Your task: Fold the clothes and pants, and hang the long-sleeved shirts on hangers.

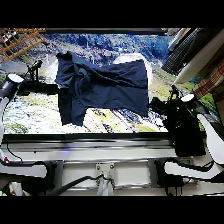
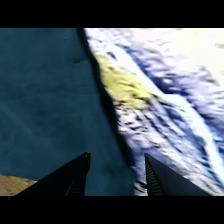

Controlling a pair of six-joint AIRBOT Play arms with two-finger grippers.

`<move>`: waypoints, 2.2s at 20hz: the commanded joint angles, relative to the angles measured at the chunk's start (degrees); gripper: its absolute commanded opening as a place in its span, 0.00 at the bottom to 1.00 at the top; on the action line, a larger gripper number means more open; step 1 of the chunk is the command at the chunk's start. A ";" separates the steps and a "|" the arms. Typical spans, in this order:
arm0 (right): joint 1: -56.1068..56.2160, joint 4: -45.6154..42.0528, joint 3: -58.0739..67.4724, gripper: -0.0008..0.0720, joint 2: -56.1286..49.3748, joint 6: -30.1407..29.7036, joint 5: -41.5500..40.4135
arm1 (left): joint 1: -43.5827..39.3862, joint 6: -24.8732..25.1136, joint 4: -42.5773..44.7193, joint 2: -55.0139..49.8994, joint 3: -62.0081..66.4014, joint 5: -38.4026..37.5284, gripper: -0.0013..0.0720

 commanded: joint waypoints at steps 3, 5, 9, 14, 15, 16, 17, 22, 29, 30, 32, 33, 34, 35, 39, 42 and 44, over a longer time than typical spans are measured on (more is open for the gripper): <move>4.44 3.85 -0.04 0.46 -2.75 -0.46 -2.73 | -0.02 0.02 0.00 0.04 0.02 0.00 0.04; 5.75 5.77 0.37 0.26 -2.78 -0.87 -3.28 | -0.02 0.02 -0.02 0.07 0.04 -0.04 0.04; 6.97 7.74 4.92 0.05 -1.75 -1.49 -2.95 | 0.46 -0.22 0.00 0.96 0.04 -1.05 0.04; 6.97 8.17 13.79 0.05 6.08 -1.33 -1.68 | 7.87 -4.46 -14.51 6.86 0.04 -6.10 0.04; 6.97 8.24 16.06 0.05 7.91 -1.29 -1.75 | 9.90 -4.44 -22.84 8.37 0.04 -8.22 0.04; 6.97 8.48 18.34 0.05 9.49 -1.29 -1.75 | 11.87 -4.11 -33.20 10.16 0.04 -10.10 0.04; 6.97 8.57 20.94 0.05 11.19 -1.27 -1.75 | 13.46 -2.99 -43.15 12.02 0.04 -11.26 0.04; 6.97 8.50 34.88 0.05 18.97 -1.22 -3.10 | 15.12 3.96 -80.50 25.53 0.13 -8.83 0.03; 6.97 4.81 57.02 0.05 24.92 1.66 -2.67 | 16.15 13.38 -85.26 41.51 14.21 8.13 0.03; 6.97 3.67 59.60 0.05 25.40 1.81 -2.12 | 16.15 13.64 -85.18 42.49 16.92 9.11 0.03; 6.97 1.22 64.52 0.05 26.05 3.17 -0.59 | 16.15 13.64 -83.73 43.76 21.44 10.29 0.03; 6.97 0.04 66.69 0.05 26.29 3.32 0.17 | 16.15 13.64 -81.81 44.35 23.23 11.30 0.03; 6.97 -1.20 68.41 0.05 26.53 3.96 0.61 | 16.15 13.62 -79.69 44.83 24.63 12.37 0.03; 6.97 -2.78 70.16 0.05 26.73 4.81 1.09 | 16.15 13.62 -78.18 45.33 25.73 13.38 0.03; 6.97 -5.03 73.53 0.05 28.72 6.16 1.75 | 16.15 13.64 -77.42 47.12 29.09 14.05 0.03; 6.97 -5.88 73.53 0.05 31.23 6.32 1.77 | 16.15 13.68 -77.20 48.02 31.71 14.05 0.03; 6.97 -7.61 73.55 0.05 32.70 6.32 1.62 | 16.15 13.64 -75.03 48.24 33.27 14.03 0.03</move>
